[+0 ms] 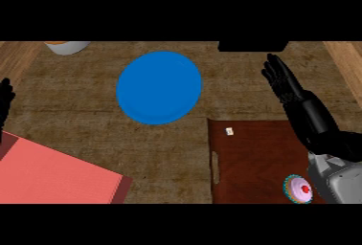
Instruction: Pick the cupcake from the tray and place it in the plate
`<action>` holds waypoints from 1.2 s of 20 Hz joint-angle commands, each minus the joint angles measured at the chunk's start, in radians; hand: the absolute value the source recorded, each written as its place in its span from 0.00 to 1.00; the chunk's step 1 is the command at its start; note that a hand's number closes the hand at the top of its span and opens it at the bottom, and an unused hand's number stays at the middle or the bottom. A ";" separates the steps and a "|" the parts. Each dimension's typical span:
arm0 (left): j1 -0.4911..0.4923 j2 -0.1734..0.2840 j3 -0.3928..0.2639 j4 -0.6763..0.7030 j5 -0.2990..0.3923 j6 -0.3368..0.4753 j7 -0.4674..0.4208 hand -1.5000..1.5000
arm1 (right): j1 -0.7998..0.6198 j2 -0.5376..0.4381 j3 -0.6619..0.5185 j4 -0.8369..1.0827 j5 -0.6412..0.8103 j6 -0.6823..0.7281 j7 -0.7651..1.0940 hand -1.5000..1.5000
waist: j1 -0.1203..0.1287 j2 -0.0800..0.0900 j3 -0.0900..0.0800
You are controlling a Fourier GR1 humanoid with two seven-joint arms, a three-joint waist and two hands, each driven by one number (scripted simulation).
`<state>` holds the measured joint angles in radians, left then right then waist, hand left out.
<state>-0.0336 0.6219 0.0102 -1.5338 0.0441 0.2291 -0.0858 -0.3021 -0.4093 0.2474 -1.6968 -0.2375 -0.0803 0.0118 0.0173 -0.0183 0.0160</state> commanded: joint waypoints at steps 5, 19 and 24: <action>-0.101 -0.152 -0.107 0.012 0.030 -0.020 0.112 0.50 | 0.086 0.139 -0.002 -0.078 -0.062 -0.133 0.146 0.00 | -0.053 0.018 -0.017; -0.163 -0.251 -0.123 0.137 0.063 -0.072 0.112 0.50 | 0.583 -0.103 0.252 -0.139 0.590 -0.366 -0.128 0.00 | -0.050 0.014 -0.017; -0.187 -0.279 -0.137 0.122 0.045 -0.072 0.150 0.50 | 0.632 -0.228 0.097 -0.348 0.571 -0.343 -0.079 0.00 | -0.039 0.015 -0.017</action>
<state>-0.2334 0.3598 -0.1268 -1.4338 0.0931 0.1718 0.0935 0.2497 -0.5401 0.4239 -1.8922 0.3272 -0.4254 -0.0837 -0.0234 -0.0030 -0.0006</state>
